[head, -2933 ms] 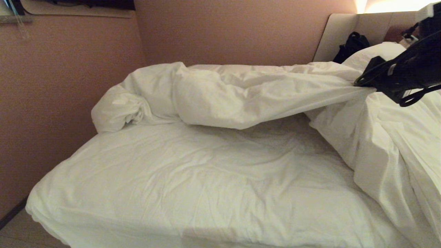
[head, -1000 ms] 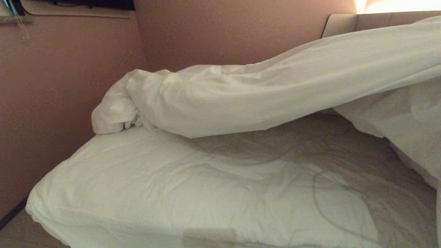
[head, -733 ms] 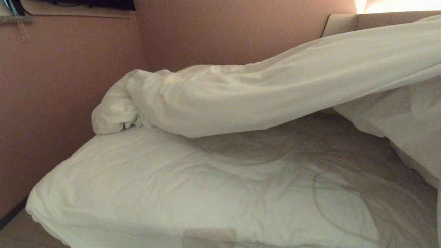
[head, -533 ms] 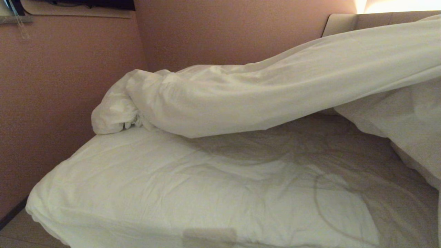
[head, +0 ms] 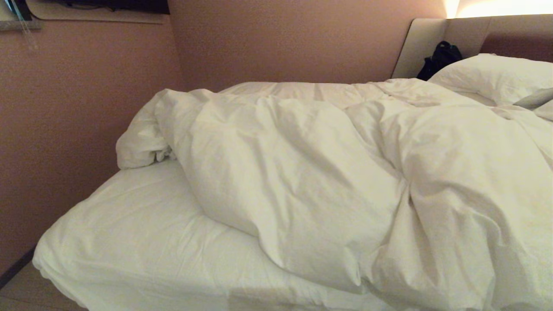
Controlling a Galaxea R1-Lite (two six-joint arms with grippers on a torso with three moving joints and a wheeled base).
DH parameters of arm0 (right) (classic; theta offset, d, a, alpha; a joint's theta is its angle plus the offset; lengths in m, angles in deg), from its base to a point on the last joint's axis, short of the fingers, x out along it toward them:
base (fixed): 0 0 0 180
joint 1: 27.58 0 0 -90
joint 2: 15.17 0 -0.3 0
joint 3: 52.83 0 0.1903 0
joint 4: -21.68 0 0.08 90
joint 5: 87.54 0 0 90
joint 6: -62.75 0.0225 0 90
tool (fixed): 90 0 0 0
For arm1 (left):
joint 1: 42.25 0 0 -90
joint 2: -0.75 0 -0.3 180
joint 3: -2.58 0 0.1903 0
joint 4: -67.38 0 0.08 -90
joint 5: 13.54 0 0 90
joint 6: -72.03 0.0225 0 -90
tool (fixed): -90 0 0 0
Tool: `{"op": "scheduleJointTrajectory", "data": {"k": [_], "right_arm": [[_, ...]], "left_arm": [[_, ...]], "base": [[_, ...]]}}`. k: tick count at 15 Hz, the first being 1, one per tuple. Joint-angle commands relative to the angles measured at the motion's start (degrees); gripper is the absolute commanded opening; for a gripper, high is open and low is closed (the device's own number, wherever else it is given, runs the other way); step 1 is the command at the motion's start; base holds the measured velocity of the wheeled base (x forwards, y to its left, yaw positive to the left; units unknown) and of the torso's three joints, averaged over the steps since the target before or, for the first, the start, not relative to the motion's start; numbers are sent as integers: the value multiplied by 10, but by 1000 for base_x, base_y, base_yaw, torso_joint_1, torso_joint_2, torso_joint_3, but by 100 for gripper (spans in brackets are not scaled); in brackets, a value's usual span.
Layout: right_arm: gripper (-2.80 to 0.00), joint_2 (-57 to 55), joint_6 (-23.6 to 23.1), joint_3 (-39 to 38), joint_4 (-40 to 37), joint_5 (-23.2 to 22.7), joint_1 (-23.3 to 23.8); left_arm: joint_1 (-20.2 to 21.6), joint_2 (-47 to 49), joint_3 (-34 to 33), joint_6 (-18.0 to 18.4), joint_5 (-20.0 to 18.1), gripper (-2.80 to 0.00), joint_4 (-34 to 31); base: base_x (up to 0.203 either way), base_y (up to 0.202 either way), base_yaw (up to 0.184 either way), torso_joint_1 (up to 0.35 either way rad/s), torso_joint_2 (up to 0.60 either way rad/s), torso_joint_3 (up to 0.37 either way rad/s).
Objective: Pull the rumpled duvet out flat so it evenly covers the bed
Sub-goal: Flatten the corners of the folded blanket
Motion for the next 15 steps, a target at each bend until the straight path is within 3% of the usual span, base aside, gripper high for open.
{"op": "scheduleJointTrajectory", "data": {"k": [1,6,9,10,15], "right_arm": [[0,-5,-1,-1,-3,-2,0],[0,-25,-1,-6,3,-15,-2],[0,-44,0,-8,3,-57,-4],[-280,-52,0,-9,3,-65,-4],[-280,-37,0,-10,1,-76,-5]], "left_arm": [[0,0,0,0,0,-280,-1],[0,0,0,0,0,-280,-1],[0,0,0,0,0,-280,-1],[0,0,0,0,0,-280,-1],[0,0,0,0,0,-280,-1]], "base": [[0,0,0,0,0,0],[0,0,0,0,0,0],[0,0,0,0,0,0],[0,0,0,0,0,0],[0,0,0,0,0,0]]}}
